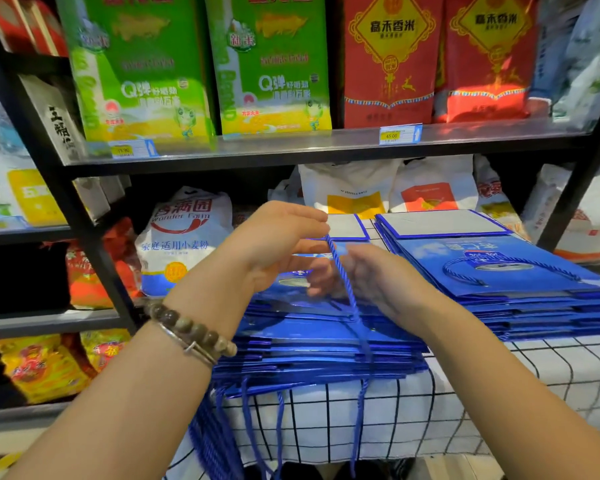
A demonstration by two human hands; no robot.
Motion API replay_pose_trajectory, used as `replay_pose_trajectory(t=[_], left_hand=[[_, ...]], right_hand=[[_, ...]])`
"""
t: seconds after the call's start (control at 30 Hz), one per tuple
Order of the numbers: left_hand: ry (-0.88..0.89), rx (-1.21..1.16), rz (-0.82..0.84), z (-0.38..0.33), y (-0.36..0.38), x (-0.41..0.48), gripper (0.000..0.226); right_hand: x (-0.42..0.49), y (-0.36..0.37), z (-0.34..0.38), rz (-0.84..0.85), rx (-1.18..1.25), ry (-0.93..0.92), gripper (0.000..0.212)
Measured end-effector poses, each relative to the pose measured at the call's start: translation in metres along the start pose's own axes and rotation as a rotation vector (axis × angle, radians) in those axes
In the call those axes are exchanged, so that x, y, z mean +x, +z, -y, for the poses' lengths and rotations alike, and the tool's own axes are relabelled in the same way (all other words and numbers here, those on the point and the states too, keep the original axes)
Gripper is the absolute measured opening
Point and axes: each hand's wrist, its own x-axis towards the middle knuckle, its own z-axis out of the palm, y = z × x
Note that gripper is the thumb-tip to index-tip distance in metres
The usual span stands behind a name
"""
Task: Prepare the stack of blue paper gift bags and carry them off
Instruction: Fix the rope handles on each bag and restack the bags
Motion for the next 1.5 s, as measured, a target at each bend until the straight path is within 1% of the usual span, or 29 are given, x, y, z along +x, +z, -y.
replay_pose_trajectory(t=[0.03,0.07,0.2,0.27,0.33,0.4,0.43,0.5,0.53,0.6,0.63,0.7,0.73,0.8,0.83,0.9,0.97,1.07,1.2,1.5], left_hand=[[-0.006,-0.038,-0.024,0.001,0.002,0.001,0.011],[-0.011,-0.078,-0.050,0.002,0.004,0.002,0.010],[-0.013,-0.176,-0.178,0.005,0.004,0.008,0.008],[-0.009,-0.196,-0.235,0.007,0.001,0.011,0.004],[-0.004,-0.194,-0.255,0.008,-0.002,0.011,0.004],[-0.016,-0.129,-0.216,0.009,-0.001,0.010,0.004],[-0.032,-0.038,-0.190,0.010,0.000,0.009,0.008],[-0.020,0.269,-0.125,0.018,0.002,0.008,0.040],[0.023,0.446,-0.081,0.022,0.004,0.005,0.044],[0.123,0.774,0.047,0.032,0.006,-0.002,0.040],[0.144,0.918,0.121,0.038,0.007,-0.005,0.039],[0.152,1.131,0.234,0.046,0.008,-0.012,0.040],[0.154,1.182,0.244,0.048,0.009,-0.015,0.039],[0.162,1.218,0.216,0.048,0.009,-0.020,0.037],[0.164,1.226,0.198,0.048,0.009,-0.022,0.037],[0.164,1.235,0.166,0.046,0.009,-0.028,0.036],[0.170,1.224,0.127,0.045,0.009,-0.034,0.036],[0.193,1.211,0.055,0.045,0.007,-0.043,0.038],[0.178,1.176,0.004,0.048,0.007,-0.052,0.039],[0.163,1.158,-0.044,0.052,0.009,-0.055,0.040]], right_hand=[[-0.001,-0.001,0.000,0.063,0.012,-0.013,0.057],[-0.003,-0.001,0.000,0.103,-0.017,-0.029,0.057],[-0.009,-0.005,0.007,0.111,-0.294,0.014,0.027],[-0.013,-0.012,0.011,0.134,-0.359,0.029,0.017],[-0.015,-0.017,0.014,0.083,-0.379,0.024,0.020],[-0.012,-0.022,0.016,0.012,-0.310,0.007,0.019],[-0.010,-0.025,0.016,-0.019,-0.249,0.001,0.017],[-0.008,-0.031,0.014,-0.073,-0.172,-0.005,0.011],[-0.008,-0.035,0.013,-0.090,-0.156,-0.003,0.010],[-0.010,-0.040,0.010,-0.091,-0.136,0.020,0.016],[-0.011,-0.041,0.009,-0.082,-0.145,0.031,0.014],[-0.011,-0.040,0.006,-0.081,-0.212,0.037,0.005],[-0.011,-0.040,0.005,-0.100,-0.270,0.025,0.011],[-0.009,-0.041,0.002,-0.150,-0.413,-0.009,0.028],[-0.009,-0.040,0.002,-0.163,-0.462,-0.015,0.032],[-0.011,-0.038,0.001,-0.131,-0.484,0.002,0.028],[-0.014,-0.035,0.000,-0.088,-0.455,0.035,0.021],[-0.016,-0.032,-0.003,-0.055,-0.441,0.045,0.023],[-0.018,-0.034,-0.002,-0.016,-0.556,0.059,0.021],[-0.017,-0.038,0.002,0.018,-0.609,0.057,0.026]])
